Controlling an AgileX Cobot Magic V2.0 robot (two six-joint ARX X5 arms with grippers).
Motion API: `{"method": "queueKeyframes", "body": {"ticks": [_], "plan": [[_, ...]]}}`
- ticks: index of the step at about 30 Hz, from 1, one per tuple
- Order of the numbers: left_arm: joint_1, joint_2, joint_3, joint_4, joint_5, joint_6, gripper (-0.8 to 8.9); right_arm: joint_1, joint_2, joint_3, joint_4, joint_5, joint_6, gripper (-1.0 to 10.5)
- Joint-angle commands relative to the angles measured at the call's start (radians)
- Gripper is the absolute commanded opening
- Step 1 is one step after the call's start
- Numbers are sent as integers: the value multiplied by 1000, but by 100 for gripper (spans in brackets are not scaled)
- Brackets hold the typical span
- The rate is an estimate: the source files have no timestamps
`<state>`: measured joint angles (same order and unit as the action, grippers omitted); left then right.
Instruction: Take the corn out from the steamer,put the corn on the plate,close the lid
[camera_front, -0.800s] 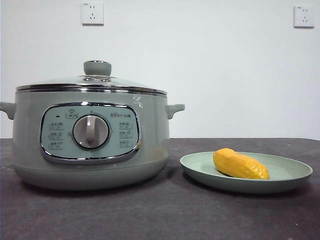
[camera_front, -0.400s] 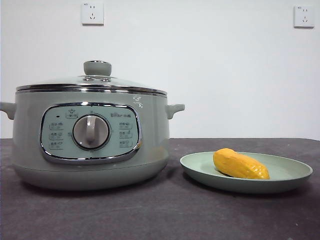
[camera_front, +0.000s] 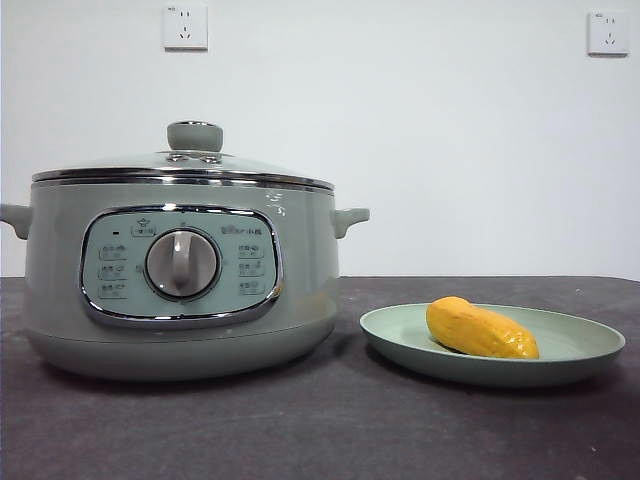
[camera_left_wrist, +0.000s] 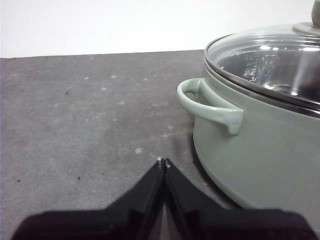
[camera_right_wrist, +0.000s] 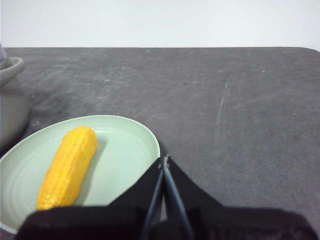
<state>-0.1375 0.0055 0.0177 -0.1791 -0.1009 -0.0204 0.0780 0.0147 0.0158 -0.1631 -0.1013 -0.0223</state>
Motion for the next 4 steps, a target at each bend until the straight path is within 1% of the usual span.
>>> {"method": "queueKeyframes", "body": {"ticks": [1,4], "plan": [[4,-2,-14,4,0,-9,-2,-1,0,-10,-11,3,9,2],[4,-2,-14,4,0,-9,-1,-1,0,-10,-11,3,9,2]]}}
